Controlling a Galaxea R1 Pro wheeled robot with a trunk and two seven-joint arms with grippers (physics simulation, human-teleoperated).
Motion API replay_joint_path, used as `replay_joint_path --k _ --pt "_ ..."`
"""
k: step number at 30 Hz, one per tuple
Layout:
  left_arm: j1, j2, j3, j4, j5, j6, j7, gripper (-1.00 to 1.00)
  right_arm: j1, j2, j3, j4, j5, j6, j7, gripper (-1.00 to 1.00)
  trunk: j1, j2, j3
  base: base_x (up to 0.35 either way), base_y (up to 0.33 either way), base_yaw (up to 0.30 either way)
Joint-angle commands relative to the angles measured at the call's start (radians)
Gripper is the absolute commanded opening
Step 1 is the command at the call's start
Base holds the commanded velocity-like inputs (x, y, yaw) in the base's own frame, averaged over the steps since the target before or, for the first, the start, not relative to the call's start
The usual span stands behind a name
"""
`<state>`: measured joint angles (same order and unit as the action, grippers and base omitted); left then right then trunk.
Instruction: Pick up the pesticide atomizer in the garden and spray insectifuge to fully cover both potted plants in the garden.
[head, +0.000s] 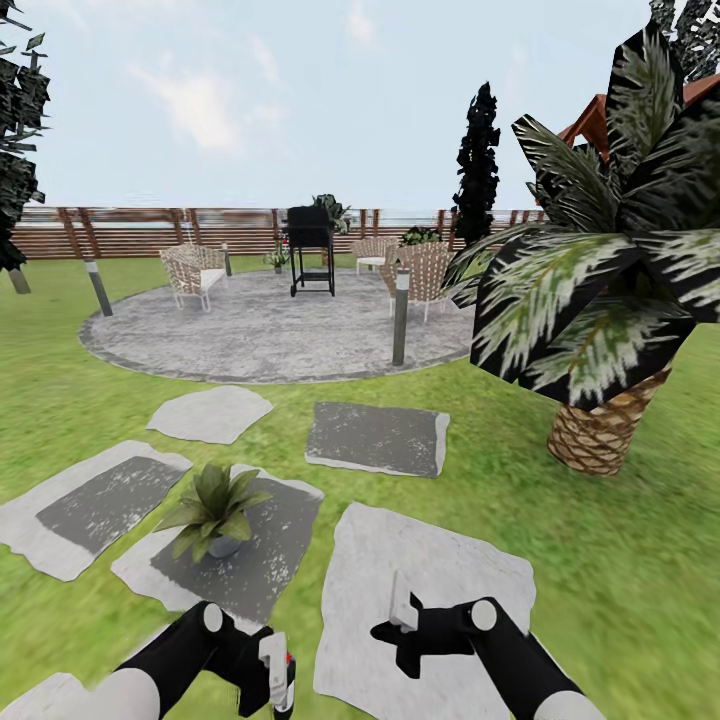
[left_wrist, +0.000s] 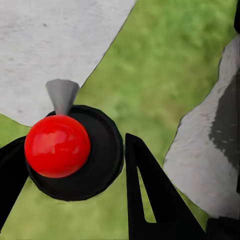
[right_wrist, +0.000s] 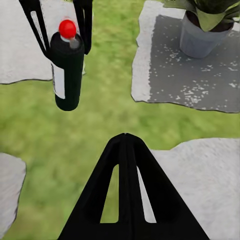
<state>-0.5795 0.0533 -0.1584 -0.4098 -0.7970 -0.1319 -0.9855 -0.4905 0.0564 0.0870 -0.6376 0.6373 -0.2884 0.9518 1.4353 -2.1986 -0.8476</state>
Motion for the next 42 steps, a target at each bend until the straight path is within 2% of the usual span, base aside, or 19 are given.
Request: replay_joint_path --k 1,6,13,15,18,25,30,42 --pt "0.0 -0.006 -0.003 -0.001 -0.008 -0.009 0.0 -1.0 0.0 0.001 -0.001 -0.002 0.008 -0.005 0.001 -1.0 0.0 0.0 -0.001 0.0 0.0 0.0" --pt "0.0 -0.033 -0.004 -0.003 -0.008 0.004 0.003 -1.0 -0.005 0.026 -0.001 -0.014 0.008 -0.006 0.001 -1.0 0.0 0.0 -0.001 0.0 0.0 0.0" --pt "0.0 -0.058 -0.003 -0.047 -0.008 0.017 0.003 -1.0 -0.005 0.042 -0.001 -0.016 0.008 -0.006 0.001 -1.0 0.0 0.0 -0.001 0.0 0.0 0.0" --pt "0.0 -0.092 -0.004 -0.056 -0.007 0.041 0.005 -1.0 -0.006 0.051 -0.001 -0.016 0.008 -0.006 0.001 -1.0 0.0 0.0 -0.001 0.0 0.0 0.0" --pt "0.0 -0.105 -0.004 -0.056 -0.007 0.041 0.005 -1.0 -0.006 0.051 -0.001 -0.017 0.008 -0.006 0.001 -1.0 0.0 0.0 -0.001 0.0 0.0 0.0" --pt "0.0 -0.124 -0.003 -0.057 -0.004 0.04 0.008 -1.0 -0.006 0.053 -0.001 -0.022 0.008 -0.006 0.001 -1.0 0.0 0.0 -0.001 0.0 0.0 0.0" --pt "0.002 -0.125 0.0 -0.097 0.003 0.04 0.006 -1.0 -0.006 0.057 -0.001 -0.024 0.008 -0.006 0.001 -1.0 0.0 0.0 -0.001 0.0 0.0 0.0" --pt "0.001 -0.143 0.002 -0.105 0.005 0.038 0.001 -1.0 -0.006 0.057 -0.001 -0.022 0.008 -0.006 0.001 -1.0 0.0 0.0 -0.001 0.0 0.0 0.0"
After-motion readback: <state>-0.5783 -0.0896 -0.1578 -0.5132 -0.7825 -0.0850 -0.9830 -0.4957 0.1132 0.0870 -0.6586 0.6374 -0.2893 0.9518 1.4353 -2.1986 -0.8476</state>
